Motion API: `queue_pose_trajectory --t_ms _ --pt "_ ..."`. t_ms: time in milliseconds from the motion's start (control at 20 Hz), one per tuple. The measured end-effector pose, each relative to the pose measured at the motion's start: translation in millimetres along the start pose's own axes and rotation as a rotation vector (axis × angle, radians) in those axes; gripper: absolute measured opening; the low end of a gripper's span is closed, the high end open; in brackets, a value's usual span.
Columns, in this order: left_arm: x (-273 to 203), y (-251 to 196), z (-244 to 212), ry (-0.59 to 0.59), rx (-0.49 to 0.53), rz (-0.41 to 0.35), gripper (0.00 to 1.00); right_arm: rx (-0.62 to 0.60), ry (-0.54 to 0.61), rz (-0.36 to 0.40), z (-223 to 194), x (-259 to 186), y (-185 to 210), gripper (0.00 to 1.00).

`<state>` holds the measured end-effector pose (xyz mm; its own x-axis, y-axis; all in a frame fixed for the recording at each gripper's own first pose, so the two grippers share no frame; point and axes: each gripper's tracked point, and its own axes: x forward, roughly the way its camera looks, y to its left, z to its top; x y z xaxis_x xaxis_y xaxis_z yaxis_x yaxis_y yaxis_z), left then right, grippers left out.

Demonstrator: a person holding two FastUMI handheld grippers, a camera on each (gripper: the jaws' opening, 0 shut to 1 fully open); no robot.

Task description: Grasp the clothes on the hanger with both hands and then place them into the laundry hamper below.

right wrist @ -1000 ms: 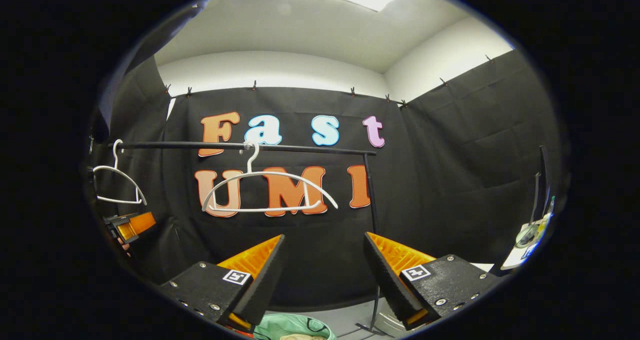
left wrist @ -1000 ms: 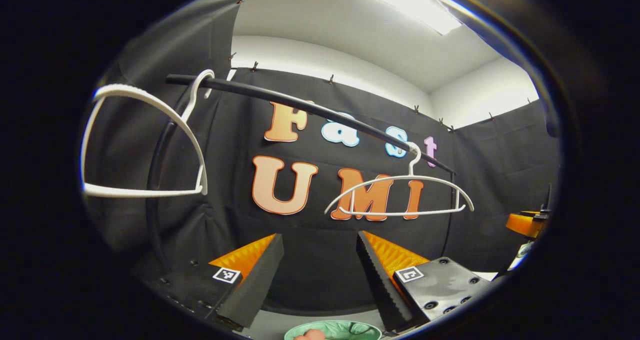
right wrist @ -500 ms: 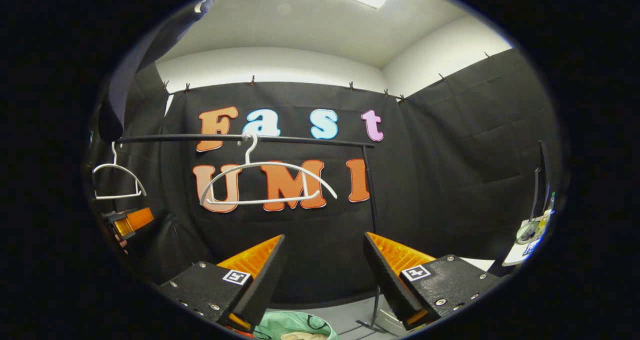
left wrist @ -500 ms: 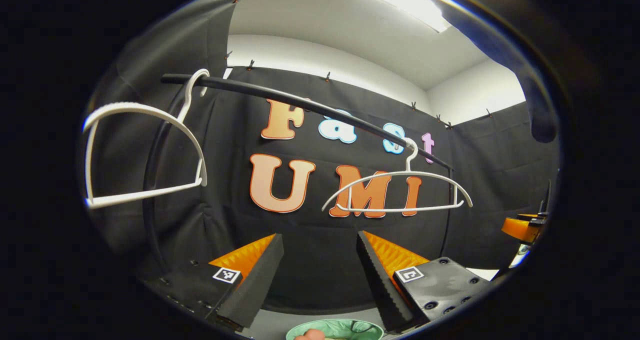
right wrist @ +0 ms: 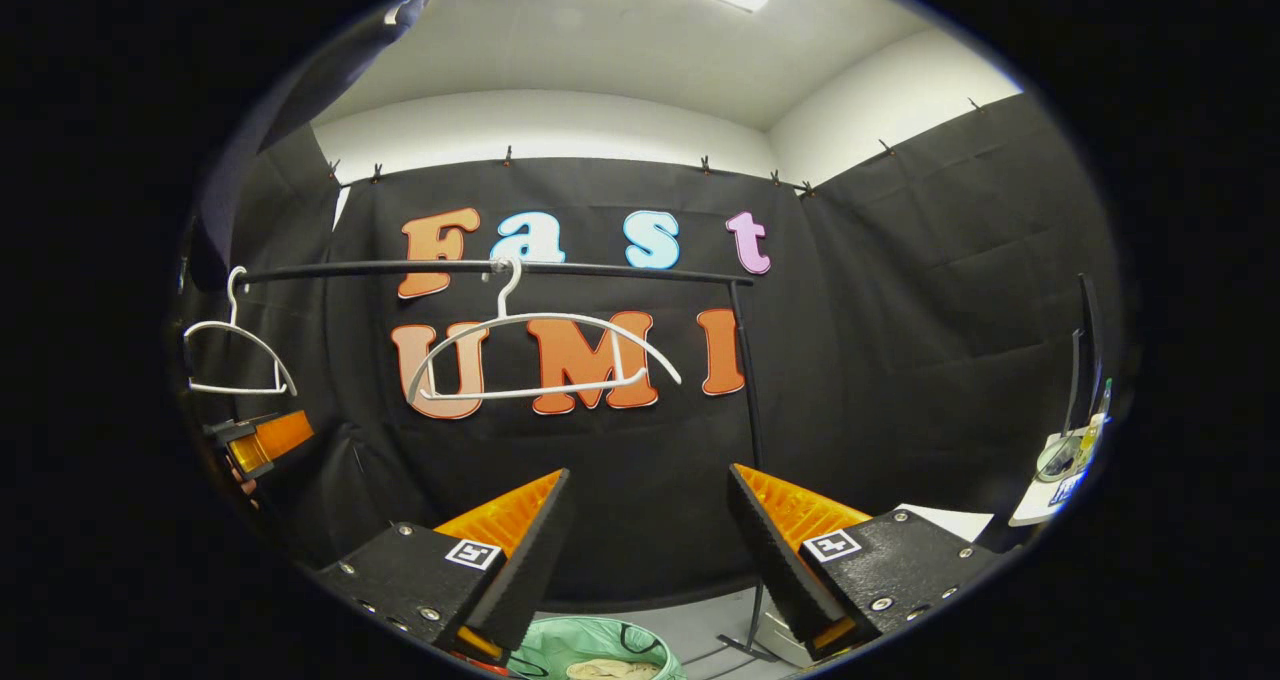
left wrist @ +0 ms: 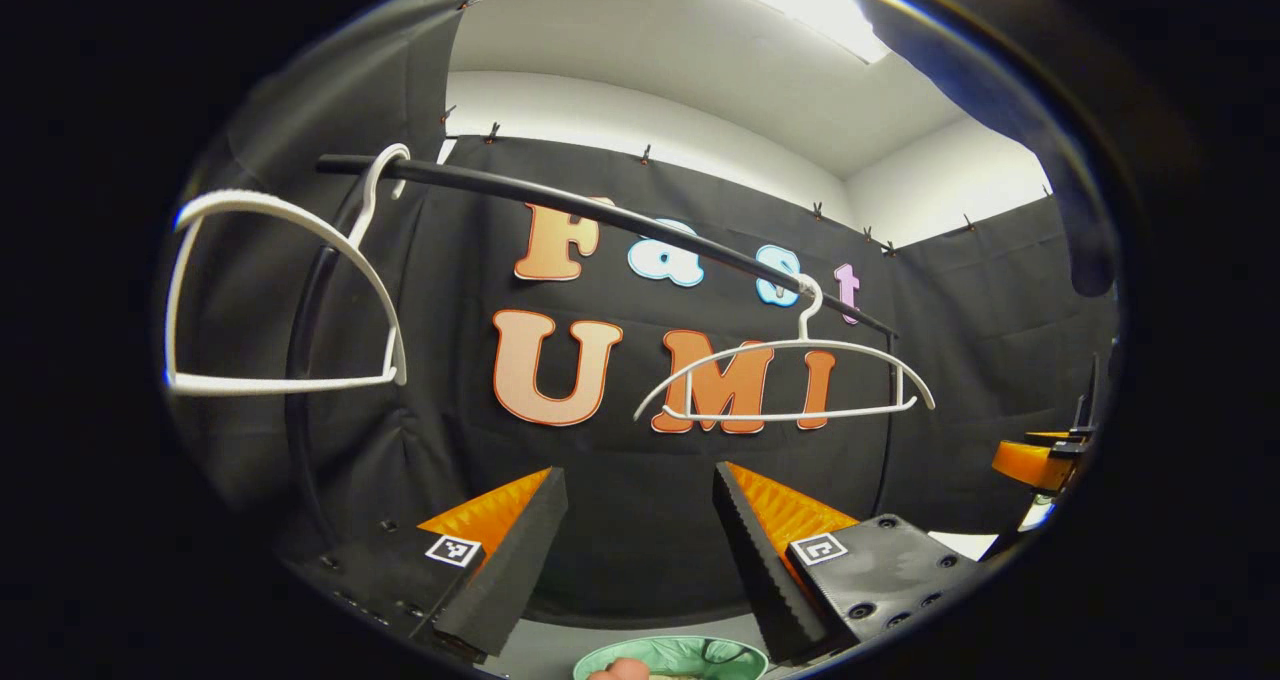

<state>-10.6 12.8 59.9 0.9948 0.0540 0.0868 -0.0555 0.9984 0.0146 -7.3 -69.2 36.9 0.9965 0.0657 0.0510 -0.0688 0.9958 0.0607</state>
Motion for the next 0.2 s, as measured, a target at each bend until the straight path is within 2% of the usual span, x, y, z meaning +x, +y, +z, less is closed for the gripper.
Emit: queue_pose_trajectory --t_ms 200 --pt "-6.7 0.8 0.3 -0.004 -0.007 0.004 0.97 -0.008 -0.015 0.008 5.8 -2.7 1.5 0.94"
